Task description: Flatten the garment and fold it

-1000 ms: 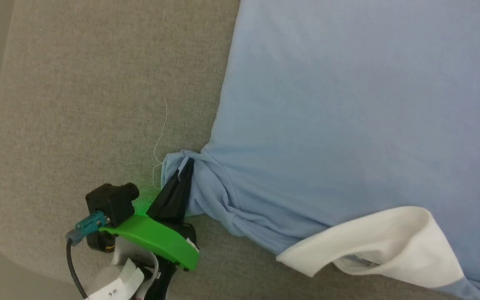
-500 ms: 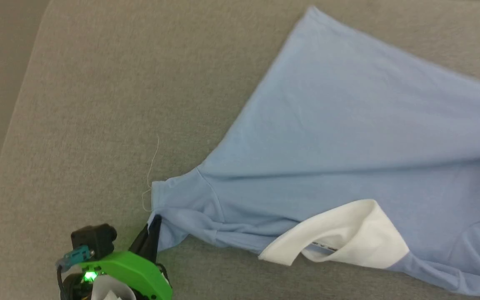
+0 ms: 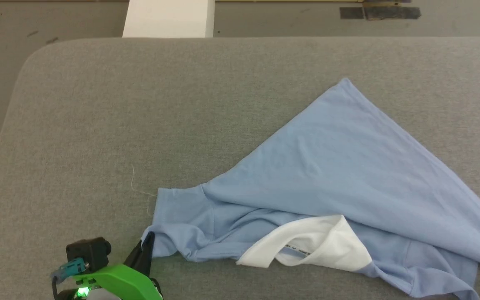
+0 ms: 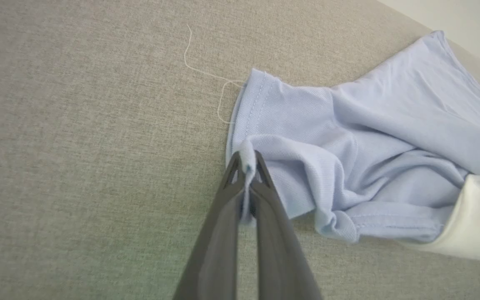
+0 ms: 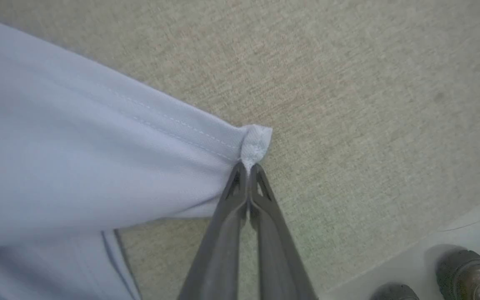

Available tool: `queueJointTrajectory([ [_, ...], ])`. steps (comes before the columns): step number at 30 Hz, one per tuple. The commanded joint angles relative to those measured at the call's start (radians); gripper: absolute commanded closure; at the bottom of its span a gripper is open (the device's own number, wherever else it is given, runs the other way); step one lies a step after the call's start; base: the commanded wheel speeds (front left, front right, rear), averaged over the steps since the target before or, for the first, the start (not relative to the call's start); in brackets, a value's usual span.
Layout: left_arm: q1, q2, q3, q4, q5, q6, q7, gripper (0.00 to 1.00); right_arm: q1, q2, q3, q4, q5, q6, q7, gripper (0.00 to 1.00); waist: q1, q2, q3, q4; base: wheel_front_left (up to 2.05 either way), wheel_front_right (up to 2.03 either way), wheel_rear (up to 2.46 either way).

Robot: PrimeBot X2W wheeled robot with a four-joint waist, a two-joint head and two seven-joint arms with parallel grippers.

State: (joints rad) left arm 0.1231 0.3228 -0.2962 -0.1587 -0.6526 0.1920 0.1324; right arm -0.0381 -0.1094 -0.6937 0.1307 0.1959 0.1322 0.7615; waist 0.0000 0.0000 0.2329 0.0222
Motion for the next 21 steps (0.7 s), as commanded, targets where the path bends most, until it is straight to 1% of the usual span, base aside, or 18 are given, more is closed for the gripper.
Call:
queueJointTrajectory([
  [1, 0.010, 0.009, 0.000, -0.002, -0.003, 0.005, 0.006, 1.00, 0.015, 0.011, -0.002, 0.006, 0.003, -0.002, 0.015, 1.00, 0.0000, 0.0000, -0.017, -0.016, 0.00, 0.00, 0.00],
  [2, 0.010, 0.009, -0.001, -0.003, -0.004, 0.005, 0.008, 1.00, 0.018, 0.016, -0.002, 0.005, 0.002, -0.002, 0.015, 1.00, 0.0000, 0.0000, -0.019, -0.017, 0.00, 0.00, 0.00],
  [3, 0.009, 0.010, -0.002, -0.004, -0.004, 0.005, 0.009, 1.00, 0.019, 0.019, -0.001, 0.001, 0.001, -0.002, 0.006, 0.87, 0.0000, 0.0000, -0.021, -0.018, 0.00, 0.00, 0.00],
  [4, 0.009, 0.011, -0.002, -0.004, -0.004, 0.005, 0.010, 1.00, 0.019, 0.022, 0.004, -0.005, 0.000, -0.002, -0.011, 0.33, 0.0000, 0.0000, -0.022, -0.018, 0.00, 0.00, 0.00],
  [5, 0.010, 0.012, -0.002, -0.005, -0.004, 0.006, 0.010, 1.00, 0.016, 0.022, 0.011, -0.010, 0.001, -0.002, -0.028, 0.00, 0.0000, 0.0000, -0.023, -0.020, 0.00, 0.00, 0.00],
  [7, 0.013, 0.015, -0.001, -0.007, -0.004, 0.007, 0.012, 1.00, 0.005, 0.016, 0.024, -0.023, 0.001, -0.002, -0.076, 0.00, 0.0000, 0.0000, -0.025, -0.022, 0.00, 0.00, 0.00],
  [11, 0.016, 0.019, -0.005, -0.011, -0.004, 0.007, 0.016, 1.00, -0.049, -0.032, 0.094, -0.051, 0.012, -0.002, -0.227, 0.00, 0.0000, 0.0000, -0.021, -0.017, 0.00, 0.00, 0.00],
  [15, 0.005, 0.018, -0.014, -0.012, -0.003, 0.003, 0.019, 1.00, -0.143, -0.084, 0.218, -0.085, 0.084, -0.002, -0.440, 0.00, 0.0000, 0.0000, -0.008, -0.003, 0.00, 0.00, 0.00],
  [16, 0.000, 0.017, -0.017, -0.011, -0.003, 0.001, 0.019, 1.00, -0.169, -0.102, 0.265, -0.087, 0.103, -0.002, -0.496, 0.00, 0.0000, 0.0000, -0.002, 0.003, 0.00, 0.00, 0.00],
  [19, -0.013, 0.011, -0.023, -0.007, -0.003, -0.004, 0.017, 1.00, -0.241, -0.146, 0.380, -0.067, 0.134, -0.002, -0.618, 0.00, 0.0000, 0.0000, 0.015, 0.018, 0.00, 0.00, 0.00],
  [21, -0.024, 0.008, -0.027, -0.002, -0.003, -0.008, 0.015, 1.00, -0.299, -0.166, 0.456, -0.040, 0.147, -0.002, -0.675, 0.00, 0.0000, 0.0000, 0.028, 0.031, 0.00, 0.00, 0.00],
])
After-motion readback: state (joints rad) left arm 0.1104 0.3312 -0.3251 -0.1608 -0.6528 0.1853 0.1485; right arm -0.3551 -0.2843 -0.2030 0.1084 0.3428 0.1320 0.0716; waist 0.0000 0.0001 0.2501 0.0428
